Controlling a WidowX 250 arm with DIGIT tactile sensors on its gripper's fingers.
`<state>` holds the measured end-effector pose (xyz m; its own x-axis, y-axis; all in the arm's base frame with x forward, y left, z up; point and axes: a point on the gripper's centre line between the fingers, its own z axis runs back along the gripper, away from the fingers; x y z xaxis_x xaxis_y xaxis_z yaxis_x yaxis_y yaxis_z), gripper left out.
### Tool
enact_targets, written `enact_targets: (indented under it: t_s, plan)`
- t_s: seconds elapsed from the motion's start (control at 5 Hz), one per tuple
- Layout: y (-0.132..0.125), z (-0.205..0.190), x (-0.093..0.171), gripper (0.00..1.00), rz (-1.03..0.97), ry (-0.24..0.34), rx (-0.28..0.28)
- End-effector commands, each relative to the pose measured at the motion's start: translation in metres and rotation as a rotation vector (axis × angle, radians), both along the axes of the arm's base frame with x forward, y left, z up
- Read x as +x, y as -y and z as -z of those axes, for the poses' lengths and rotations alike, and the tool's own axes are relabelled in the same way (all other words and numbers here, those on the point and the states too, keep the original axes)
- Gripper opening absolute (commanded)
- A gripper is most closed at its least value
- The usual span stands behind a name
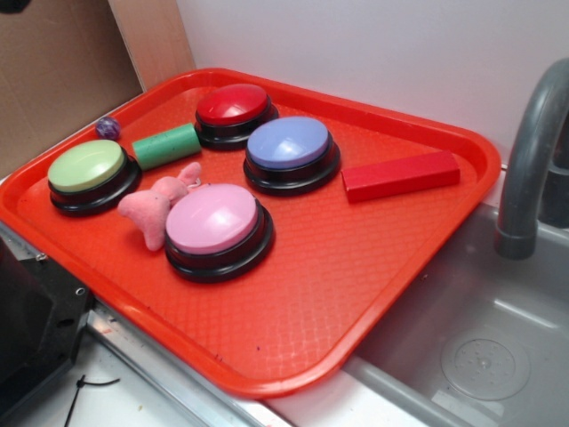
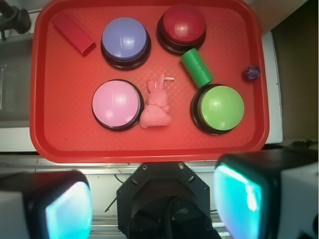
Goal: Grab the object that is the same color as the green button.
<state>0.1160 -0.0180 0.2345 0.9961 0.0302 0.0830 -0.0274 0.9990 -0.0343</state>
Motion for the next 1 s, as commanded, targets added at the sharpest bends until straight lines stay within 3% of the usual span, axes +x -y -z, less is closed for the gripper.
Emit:
enact_targets:
  t_s: [0.0, 0.2, 0.4, 0.6, 0.8]
  plan:
    - [0.0, 0.0, 0.0, 1.0, 0.0, 0.0, 0.0]
    - [-0.015, 0.015, 0.015, 1.0, 0.029, 0.046, 0.03]
    - [-0.031, 0.028, 0.031, 1.0, 0.065, 0.033, 0.118]
    - [-0.052, 0.054, 0.047, 1.0, 0.076, 0.028, 0.164]
    - [-0.075, 0.084, 0.072, 1.0, 0.095, 0.021, 0.141]
